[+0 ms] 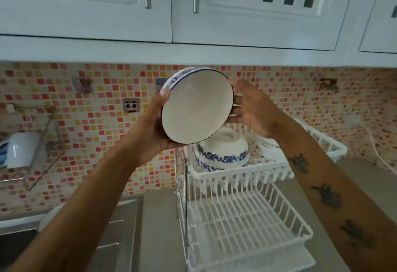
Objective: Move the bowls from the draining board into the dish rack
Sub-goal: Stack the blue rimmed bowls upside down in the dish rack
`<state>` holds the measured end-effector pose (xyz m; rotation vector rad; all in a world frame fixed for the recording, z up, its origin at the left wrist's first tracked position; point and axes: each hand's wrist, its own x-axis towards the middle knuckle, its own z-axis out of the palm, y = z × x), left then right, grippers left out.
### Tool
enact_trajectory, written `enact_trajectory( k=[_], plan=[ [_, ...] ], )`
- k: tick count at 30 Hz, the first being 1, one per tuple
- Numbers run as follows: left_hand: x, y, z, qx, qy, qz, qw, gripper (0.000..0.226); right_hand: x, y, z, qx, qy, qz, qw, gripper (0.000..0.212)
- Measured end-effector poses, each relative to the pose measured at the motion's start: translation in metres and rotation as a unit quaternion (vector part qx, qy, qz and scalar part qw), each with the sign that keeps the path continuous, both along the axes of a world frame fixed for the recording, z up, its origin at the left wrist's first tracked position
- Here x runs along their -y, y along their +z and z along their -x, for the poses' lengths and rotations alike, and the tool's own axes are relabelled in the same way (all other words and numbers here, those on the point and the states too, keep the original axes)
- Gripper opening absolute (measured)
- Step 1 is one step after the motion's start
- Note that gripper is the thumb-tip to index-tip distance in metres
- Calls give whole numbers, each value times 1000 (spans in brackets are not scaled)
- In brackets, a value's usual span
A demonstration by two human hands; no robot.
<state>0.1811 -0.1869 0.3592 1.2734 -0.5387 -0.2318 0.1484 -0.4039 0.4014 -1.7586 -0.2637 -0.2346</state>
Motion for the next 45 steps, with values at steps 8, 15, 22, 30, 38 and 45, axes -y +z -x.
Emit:
enact_trajectory(
  k=[8,15,22,30,38,45],
  plan=[
    [65,-12,4,245,196,-195,929,89,49,-15,-20,-28,-35,68,997,85],
    [100,-28,-10,312,272,-348,841,98,70,-39,-46,-70,-31,108,991,90],
    [114,-41,-11,323,301,-395,806,102,78,-59,-56,-88,-9,85,992,50],
    [118,-44,-13,308,280,-444,793,106,87,-70,-64,-139,-2,130,982,58],
    [122,-48,-19,279,262,-491,783,108,84,-74,-63,-141,2,158,977,47],
    [122,-51,-21,293,256,-515,764,108,84,-77,-68,-170,10,152,974,50]
  ],
)
